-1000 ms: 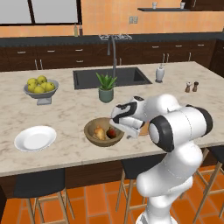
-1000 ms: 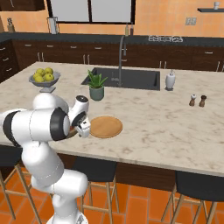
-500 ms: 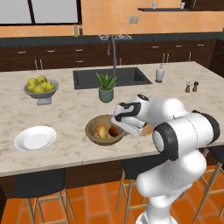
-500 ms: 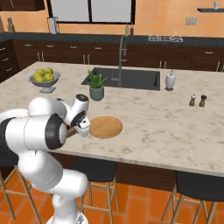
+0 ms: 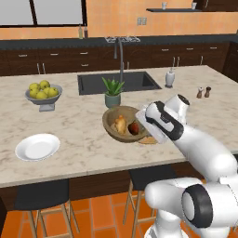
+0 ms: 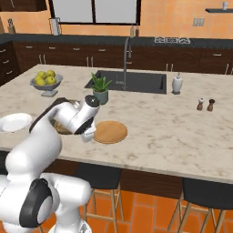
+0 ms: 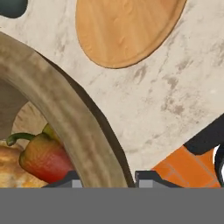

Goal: Pick the chicken drumstick and bell pepper from their plates and place them in the bowl. Then put the bowl in the fridge.

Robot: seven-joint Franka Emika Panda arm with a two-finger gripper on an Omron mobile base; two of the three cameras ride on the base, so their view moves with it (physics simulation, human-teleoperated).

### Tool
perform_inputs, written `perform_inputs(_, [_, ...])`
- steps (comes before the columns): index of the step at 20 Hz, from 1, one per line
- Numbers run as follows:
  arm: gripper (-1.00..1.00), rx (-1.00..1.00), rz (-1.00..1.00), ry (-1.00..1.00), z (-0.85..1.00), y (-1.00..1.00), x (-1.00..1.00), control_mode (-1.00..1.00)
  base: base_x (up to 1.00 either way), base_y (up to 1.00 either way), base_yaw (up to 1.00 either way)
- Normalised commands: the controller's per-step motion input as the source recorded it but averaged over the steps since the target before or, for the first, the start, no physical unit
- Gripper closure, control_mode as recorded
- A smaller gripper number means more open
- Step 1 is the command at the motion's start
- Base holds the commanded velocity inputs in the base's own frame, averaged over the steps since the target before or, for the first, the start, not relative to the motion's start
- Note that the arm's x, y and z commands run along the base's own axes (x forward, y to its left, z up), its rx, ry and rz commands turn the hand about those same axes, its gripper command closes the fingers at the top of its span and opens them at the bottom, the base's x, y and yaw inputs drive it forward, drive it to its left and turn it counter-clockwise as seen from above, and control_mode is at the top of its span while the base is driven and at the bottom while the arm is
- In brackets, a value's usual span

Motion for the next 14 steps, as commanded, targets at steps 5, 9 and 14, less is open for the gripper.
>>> perform_inputs(5, [1.0,0.01,-0.17,0.05,1.0,-0.09,-0.42,-1.0,0.0,0.0,0.0])
perform_inputs(9, [1.0,-0.01,-0.12,0.01,0.98,-0.35,-0.86,-1.0,0.0,0.0,0.0])
perform_inputs(14, [1.0,0.0,-0.11,-0.01,0.63,-0.48,-1.0,-1.0,0.0,0.0,0.0])
